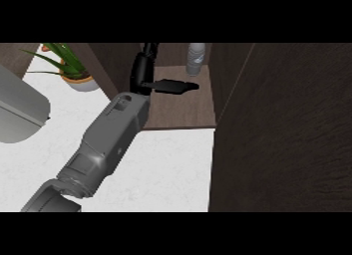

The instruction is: Pick up the bottled water, place it into the cabinet and close the cabinet

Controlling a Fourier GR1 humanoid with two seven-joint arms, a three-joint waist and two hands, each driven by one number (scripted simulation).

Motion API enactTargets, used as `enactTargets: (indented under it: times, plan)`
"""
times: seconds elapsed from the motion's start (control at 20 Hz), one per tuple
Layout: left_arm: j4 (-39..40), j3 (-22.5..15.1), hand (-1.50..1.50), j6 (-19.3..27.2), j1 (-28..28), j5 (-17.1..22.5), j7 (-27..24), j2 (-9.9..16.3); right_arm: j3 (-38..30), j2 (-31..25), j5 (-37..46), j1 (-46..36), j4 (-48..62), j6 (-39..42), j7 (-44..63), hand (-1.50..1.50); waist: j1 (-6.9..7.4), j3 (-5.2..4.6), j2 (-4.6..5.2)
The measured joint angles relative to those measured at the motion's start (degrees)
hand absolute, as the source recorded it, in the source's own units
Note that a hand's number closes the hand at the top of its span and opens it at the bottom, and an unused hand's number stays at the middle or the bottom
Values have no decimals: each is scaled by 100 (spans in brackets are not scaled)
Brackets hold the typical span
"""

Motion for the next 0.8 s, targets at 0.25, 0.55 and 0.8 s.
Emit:
enactTargets:
  times: [0.25, 0.55, 0.8]
  plan:
    - [-439, -445, -150, -198, 237, 186, 47, -3, -54, -33, -28, 75, -52, -47, 23, -150, 103, 2, -28]
    - [-1354, -859, -150, -537, 901, 550, 349, 6, -10, -7, 61, 190, -9, -119, -73, -150, 284, -13, -116]
    - [-2363, -1206, -150, -600, 1523, 824, 752, 17, 67, 3, 119, 265, -46, -177, -70, -150, 373, -10, -149]
